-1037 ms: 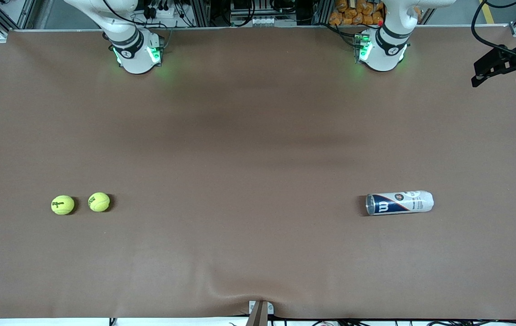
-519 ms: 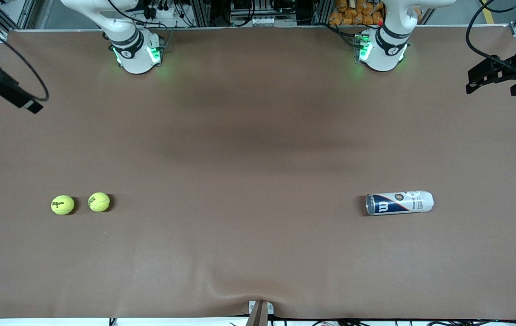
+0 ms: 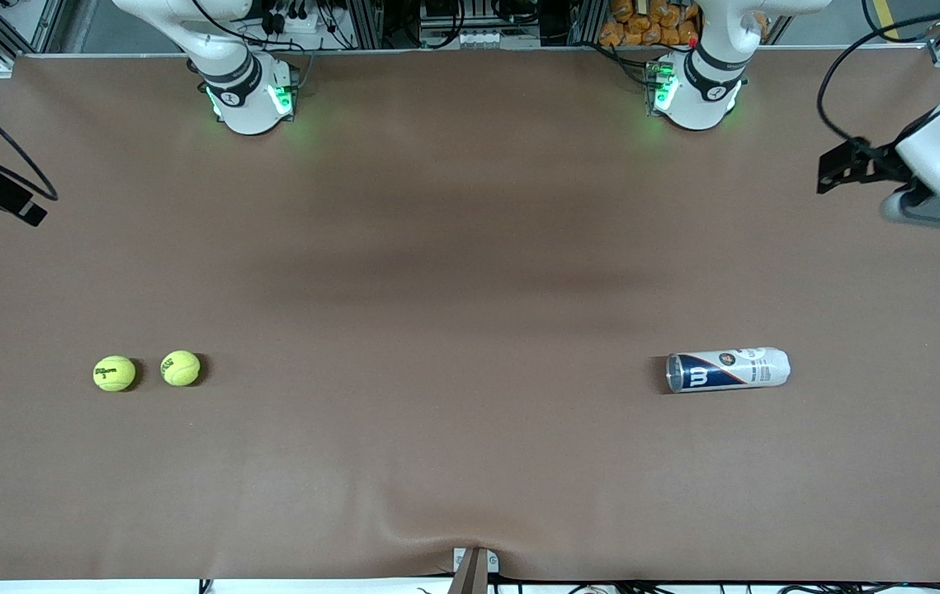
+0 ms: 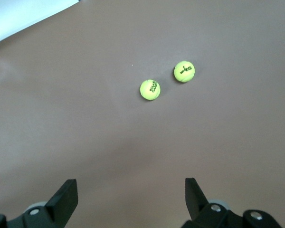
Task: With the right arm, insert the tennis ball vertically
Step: 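Reach the left gripper to the can while the right gripper reaches the balls, then grasp the can with the left gripper while the right gripper grasps a ball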
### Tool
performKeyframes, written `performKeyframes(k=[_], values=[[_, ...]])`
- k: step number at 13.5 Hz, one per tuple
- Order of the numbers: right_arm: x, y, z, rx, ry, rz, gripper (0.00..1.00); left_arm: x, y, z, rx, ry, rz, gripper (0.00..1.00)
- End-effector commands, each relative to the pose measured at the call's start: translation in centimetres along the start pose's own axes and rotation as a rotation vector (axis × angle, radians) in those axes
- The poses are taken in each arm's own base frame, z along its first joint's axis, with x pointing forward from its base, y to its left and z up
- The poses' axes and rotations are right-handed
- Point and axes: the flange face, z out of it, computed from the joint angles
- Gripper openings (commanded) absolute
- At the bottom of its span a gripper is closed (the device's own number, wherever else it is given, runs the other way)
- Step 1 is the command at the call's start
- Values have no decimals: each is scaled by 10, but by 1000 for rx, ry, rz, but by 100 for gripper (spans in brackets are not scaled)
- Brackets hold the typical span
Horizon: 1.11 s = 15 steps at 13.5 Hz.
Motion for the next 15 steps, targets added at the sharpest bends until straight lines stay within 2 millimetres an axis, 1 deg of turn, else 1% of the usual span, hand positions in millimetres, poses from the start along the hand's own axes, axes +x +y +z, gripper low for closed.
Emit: performKeyframes(k=[1, 2, 5, 7, 8, 9, 10, 12, 14, 15], values=[[-5, -6, -7, -48, 71, -219, 100, 21, 15, 27, 43, -70, 102, 100], [-3, -6, -8, -49, 86, -292, 100, 29, 19, 39, 71, -97, 145, 100], [-2, -8, -7, -51, 93, -316, 100, 58, 57, 78, 171, -185, 323, 100], [-1, -8, -2, -53, 81, -312, 100, 80, 71, 107, 221, -218, 394, 100], [-1, -8, 7, -59, 65, -312, 100, 92, 78, 126, 253, -238, 464, 100], [-1, -10, 12, -58, 64, -315, 100, 103, 83, 143, 279, -262, 522, 100], [1, -10, 17, -58, 61, -311, 100, 112, 87, 161, 301, -290, 564, 100], [4, -9, 29, -64, 53, -309, 100, 127, 88, 191, 316, -323, 637, 100], [12, 7, 54, -69, 11, -338, 100, 144, 86, 220, 336, -341, 737, 100], [18, 14, 71, -63, 9, -332, 100, 153, 83, 237, 340, -346, 792, 100]])
